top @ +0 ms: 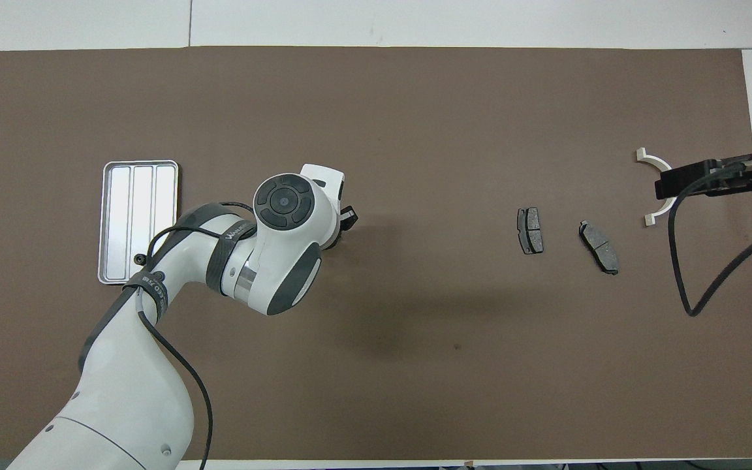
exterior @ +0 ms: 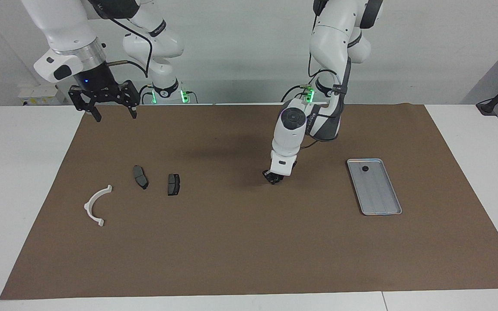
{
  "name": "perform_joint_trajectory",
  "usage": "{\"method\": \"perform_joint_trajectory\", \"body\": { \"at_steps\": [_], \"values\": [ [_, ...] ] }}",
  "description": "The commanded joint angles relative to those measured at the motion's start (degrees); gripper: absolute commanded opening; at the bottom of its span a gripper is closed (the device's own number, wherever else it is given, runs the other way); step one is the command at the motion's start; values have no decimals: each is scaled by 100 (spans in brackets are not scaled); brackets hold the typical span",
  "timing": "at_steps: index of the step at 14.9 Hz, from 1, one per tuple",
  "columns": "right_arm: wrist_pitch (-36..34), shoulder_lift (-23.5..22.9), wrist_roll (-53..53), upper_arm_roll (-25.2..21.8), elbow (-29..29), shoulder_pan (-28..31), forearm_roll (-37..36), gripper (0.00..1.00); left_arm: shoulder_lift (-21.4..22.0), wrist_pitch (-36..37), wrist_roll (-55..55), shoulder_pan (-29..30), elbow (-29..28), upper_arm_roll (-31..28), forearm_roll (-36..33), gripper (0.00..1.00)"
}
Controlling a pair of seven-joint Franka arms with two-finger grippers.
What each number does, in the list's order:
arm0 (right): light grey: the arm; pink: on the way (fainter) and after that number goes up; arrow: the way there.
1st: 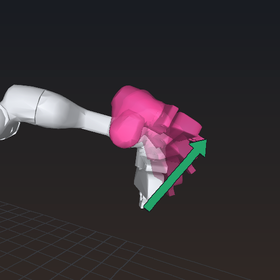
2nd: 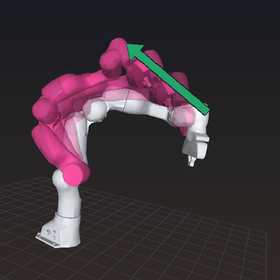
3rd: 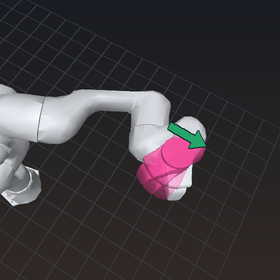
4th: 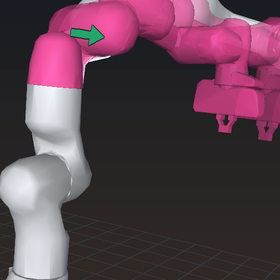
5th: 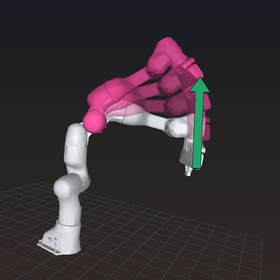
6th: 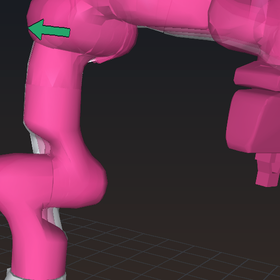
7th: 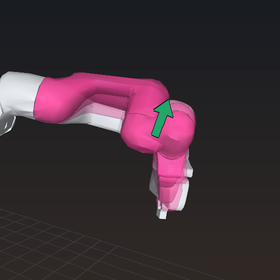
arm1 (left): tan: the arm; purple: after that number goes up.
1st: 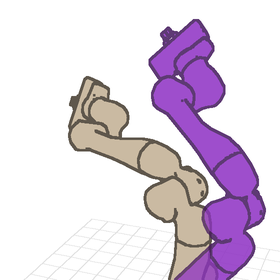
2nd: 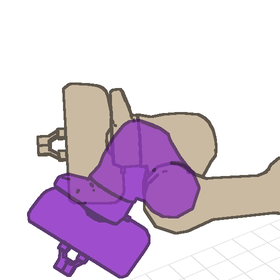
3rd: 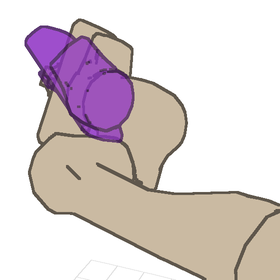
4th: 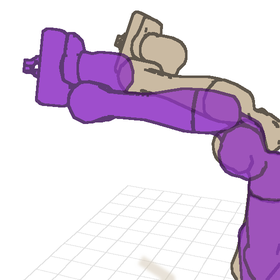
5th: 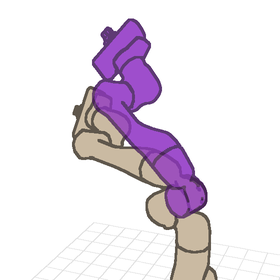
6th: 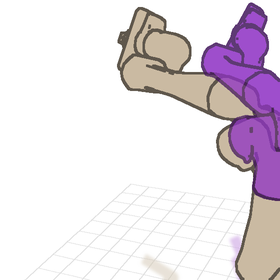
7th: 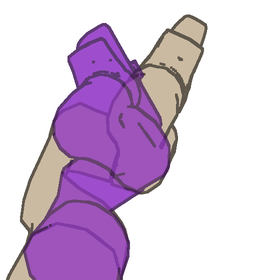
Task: Pick bearing gear from pile to tray
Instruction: 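Carry the ring with the left gripper into the tray and lower it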
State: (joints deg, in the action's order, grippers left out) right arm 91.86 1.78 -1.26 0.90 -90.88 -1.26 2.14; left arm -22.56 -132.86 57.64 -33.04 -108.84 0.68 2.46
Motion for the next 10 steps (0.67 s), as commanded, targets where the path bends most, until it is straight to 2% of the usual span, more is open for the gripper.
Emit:
{"method": "perform_joint_trajectory", "body": {
  "at_steps": [1, 3, 5, 7, 10],
  "values": [
    [-325, 121, -76, 51, -175, 116, 6, 100, -21, 329, 73, -10, 29, -77, -218, 0],
    [-353, 139, -85, 51, -193, 134, -29, 100, 145, 463, -129, 243, -32, -77, -334, 0],
    [-231, 139, -111, 51, -193, 126, -47, 100, 636, 891, -960, 690, -225, -77, -325, 0],
    [181, 138, -85, 51, -324, 126, -47, 100, 1094, 1253, -1988, 1332, -427, -60, -325, 0],
    [201, 165, -94, 42, -404, 126, -47, 100, 1140, 1298, -3570, 2211, -445, -60, -290, 0]
  ]
}}
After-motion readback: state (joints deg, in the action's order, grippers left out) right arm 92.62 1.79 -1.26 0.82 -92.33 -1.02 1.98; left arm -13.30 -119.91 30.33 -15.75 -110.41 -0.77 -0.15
